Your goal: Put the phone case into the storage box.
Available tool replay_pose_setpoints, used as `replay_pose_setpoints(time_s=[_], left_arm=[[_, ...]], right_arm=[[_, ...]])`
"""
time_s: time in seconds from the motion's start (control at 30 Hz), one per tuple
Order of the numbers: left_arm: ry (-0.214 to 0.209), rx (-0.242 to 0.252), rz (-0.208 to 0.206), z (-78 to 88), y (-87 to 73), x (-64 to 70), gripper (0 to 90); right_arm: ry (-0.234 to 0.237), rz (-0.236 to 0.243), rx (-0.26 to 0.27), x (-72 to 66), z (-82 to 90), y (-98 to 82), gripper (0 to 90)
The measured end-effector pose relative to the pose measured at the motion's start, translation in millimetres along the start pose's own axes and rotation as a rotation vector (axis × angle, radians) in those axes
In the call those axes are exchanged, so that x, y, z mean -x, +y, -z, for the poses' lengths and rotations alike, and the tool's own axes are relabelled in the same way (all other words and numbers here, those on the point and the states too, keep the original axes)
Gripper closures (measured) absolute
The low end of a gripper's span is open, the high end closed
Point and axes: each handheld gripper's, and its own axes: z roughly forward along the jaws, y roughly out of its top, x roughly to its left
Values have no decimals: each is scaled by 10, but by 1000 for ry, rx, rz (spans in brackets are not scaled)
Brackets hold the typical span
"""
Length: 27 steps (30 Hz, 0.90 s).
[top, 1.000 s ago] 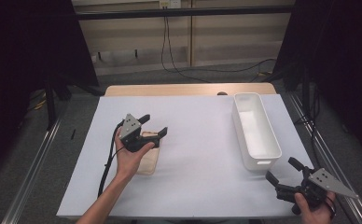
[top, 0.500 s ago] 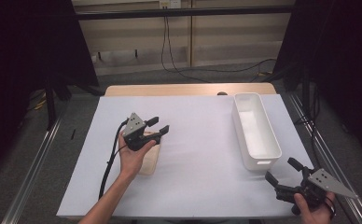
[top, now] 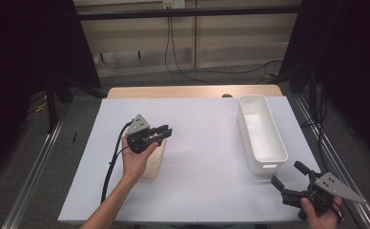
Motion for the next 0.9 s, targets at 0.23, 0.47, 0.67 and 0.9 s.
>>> replay_pose_setpoints(time_s=[0.23,0.47,0.67,0.9], left_arm=[[-73,-68,25,-32,29,5,898],[-96,-143,53,-64,74,-33,900],[-99,-216,49,-98,121,-76,900],[-83,-340,40,-215,164,-124,900]], right_arm=[[1,1,0,2,0,0,4],[0,-1,2,4,-2,1,4],[4,3,-5,2,-7,-3,4],[4,2,-2,0,-8,-1,4]])
